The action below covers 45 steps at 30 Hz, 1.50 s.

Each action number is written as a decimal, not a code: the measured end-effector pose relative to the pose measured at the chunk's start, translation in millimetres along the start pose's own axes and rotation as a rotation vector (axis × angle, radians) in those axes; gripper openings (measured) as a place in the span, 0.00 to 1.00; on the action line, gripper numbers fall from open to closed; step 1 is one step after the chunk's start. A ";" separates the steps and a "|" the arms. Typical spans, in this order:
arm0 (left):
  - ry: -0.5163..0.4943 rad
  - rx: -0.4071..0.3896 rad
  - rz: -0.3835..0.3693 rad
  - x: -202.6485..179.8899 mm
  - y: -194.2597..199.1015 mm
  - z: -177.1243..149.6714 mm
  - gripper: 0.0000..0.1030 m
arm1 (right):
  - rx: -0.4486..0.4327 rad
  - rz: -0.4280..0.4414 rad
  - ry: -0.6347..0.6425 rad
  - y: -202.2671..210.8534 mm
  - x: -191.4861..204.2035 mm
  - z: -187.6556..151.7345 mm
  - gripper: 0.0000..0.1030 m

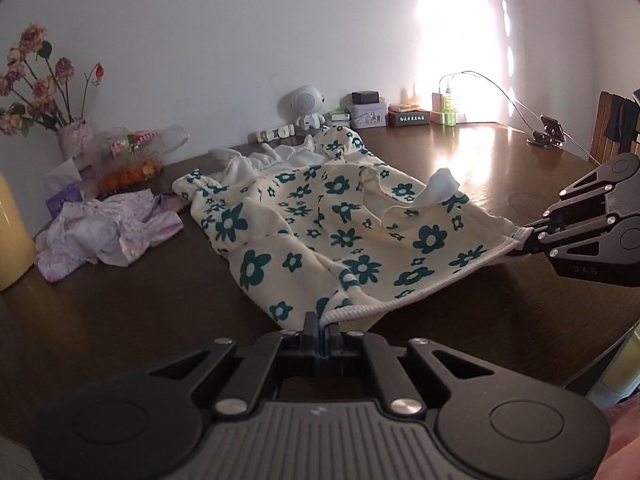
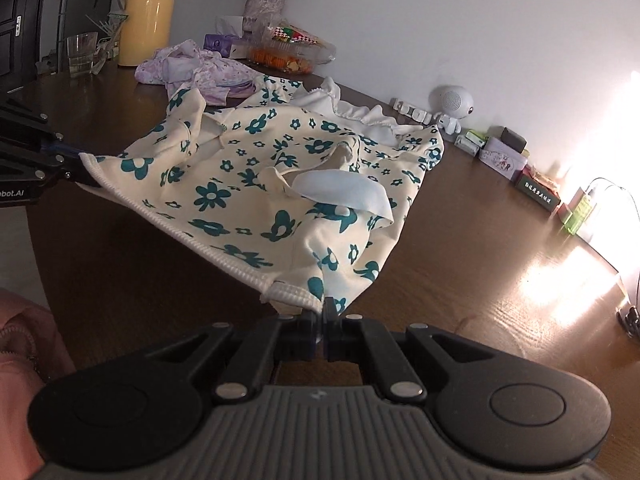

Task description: Fold clothes

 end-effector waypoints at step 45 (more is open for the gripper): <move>-0.111 0.237 -0.074 102.9 -142.2 55.6 0.48 | 0.026 0.206 0.096 -122.8 -32.1 194.4 0.38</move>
Point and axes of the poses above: each gripper's, at about its wrist camera, not at the fingertips, and y roughly against the way its jaws point, x to its left, z to its top, the point moved 9 cm from there along -y, roughly the way its jaws point, and after that the axes turned 4 degrees about -y, right-handed, at the moved point
